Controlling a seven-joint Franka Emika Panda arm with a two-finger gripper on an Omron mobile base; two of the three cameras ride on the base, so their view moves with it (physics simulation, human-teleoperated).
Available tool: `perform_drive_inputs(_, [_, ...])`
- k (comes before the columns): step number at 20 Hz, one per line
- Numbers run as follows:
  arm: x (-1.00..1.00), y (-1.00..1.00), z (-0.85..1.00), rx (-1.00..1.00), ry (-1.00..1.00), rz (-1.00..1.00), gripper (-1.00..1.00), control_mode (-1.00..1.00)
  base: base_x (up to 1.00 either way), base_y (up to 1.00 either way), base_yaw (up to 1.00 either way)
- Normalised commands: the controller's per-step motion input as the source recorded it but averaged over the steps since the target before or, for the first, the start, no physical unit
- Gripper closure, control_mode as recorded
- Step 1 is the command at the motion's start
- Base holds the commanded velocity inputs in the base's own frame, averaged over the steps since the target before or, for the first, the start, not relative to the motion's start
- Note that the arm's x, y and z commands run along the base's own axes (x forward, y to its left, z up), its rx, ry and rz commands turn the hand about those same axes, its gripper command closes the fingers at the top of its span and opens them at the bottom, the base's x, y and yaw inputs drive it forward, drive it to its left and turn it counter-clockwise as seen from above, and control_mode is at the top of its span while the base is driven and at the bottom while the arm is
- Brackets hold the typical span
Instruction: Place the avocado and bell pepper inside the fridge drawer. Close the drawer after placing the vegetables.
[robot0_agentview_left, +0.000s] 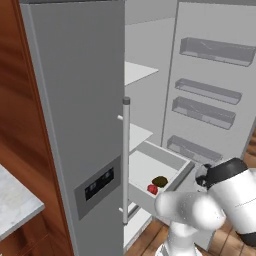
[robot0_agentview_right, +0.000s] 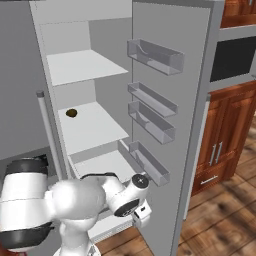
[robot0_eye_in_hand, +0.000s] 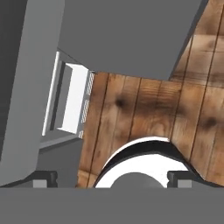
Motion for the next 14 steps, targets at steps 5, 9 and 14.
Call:
perform_drive_inputs(5, [0.46, 0.25, -0.55, 0.06, 0.01, 0.0, -1.0, -1.0, 0.0, 0.0, 0.0])
perform_drive_inputs(9, [0.51, 0.42, -0.26, 0.05, 0.0, 0.0, -1.0, -1.0, 0.0, 0.0, 0.0])
perform_drive_inputs(14, [0.56, 0.52, -0.03, 0.05, 0.0, 0.0, -1.0, -1.0, 0.0, 0.0, 0.0])
